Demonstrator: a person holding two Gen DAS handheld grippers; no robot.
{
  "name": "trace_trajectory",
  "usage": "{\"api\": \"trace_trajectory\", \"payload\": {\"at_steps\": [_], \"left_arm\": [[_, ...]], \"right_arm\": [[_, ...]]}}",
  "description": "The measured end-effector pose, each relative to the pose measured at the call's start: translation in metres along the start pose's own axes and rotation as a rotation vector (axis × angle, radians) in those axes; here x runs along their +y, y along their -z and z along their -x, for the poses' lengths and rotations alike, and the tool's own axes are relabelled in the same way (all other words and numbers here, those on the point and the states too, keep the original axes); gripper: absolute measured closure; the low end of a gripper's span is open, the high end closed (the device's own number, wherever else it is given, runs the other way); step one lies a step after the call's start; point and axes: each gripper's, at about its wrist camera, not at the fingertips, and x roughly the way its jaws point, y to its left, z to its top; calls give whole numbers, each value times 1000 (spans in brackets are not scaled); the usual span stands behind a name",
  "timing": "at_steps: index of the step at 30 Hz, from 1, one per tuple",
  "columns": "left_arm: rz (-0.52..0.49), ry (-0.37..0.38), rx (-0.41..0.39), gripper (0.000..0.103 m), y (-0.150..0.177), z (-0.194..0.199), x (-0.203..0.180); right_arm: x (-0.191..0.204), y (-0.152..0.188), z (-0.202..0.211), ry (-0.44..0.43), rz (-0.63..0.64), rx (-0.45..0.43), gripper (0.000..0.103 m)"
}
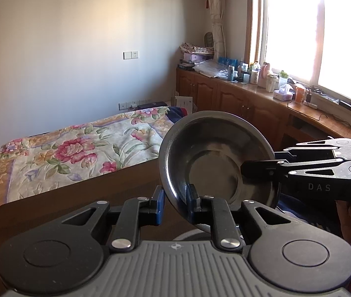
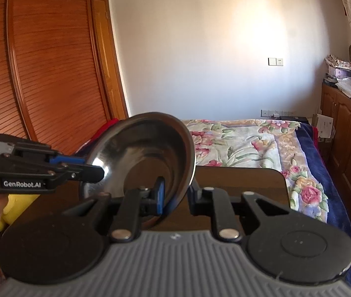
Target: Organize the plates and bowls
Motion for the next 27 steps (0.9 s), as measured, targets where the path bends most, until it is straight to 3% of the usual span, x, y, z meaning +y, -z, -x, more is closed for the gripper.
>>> {"api": "trace_trajectory", "payload": {"at_steps": [11, 27], "left_arm": [[20, 6, -24, 82, 25, 21, -2], [73, 6, -13, 83, 83, 9, 0]], "right_arm": [[12, 11, 13, -23, 4, -13, 82], [16, 60, 1, -69, -58, 19, 82]]}}
